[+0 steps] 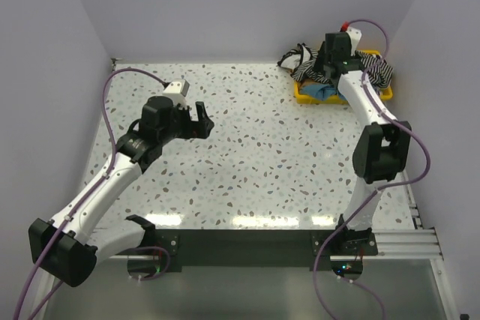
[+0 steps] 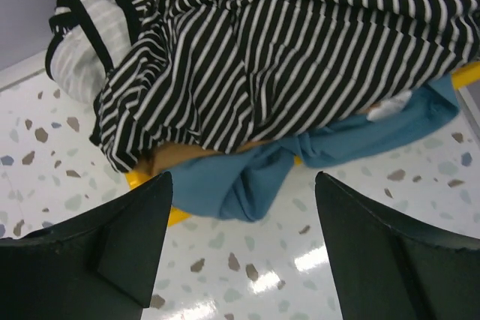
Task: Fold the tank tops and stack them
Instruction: Grab the tank top from the pile
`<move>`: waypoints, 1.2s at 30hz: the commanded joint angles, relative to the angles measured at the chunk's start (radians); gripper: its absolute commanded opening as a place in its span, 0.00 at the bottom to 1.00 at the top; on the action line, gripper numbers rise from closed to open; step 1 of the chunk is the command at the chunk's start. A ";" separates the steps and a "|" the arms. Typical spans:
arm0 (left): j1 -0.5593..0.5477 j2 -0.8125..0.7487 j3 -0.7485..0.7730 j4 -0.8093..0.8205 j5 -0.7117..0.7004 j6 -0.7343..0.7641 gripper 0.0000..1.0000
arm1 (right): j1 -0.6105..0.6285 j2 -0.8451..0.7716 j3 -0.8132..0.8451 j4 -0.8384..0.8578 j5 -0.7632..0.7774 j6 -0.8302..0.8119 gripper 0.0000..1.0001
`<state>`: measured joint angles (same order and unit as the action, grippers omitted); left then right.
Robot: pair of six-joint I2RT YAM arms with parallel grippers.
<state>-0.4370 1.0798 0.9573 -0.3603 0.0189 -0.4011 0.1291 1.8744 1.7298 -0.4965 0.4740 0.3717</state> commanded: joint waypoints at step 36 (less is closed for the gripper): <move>0.000 -0.023 0.112 0.017 -0.100 -0.021 1.00 | 0.354 -0.253 0.048 0.438 0.239 -0.451 0.00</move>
<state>-0.4377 1.1049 1.0138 -0.3630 -0.0391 -0.4091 0.3958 1.8050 1.8088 -0.1921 0.6510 0.0563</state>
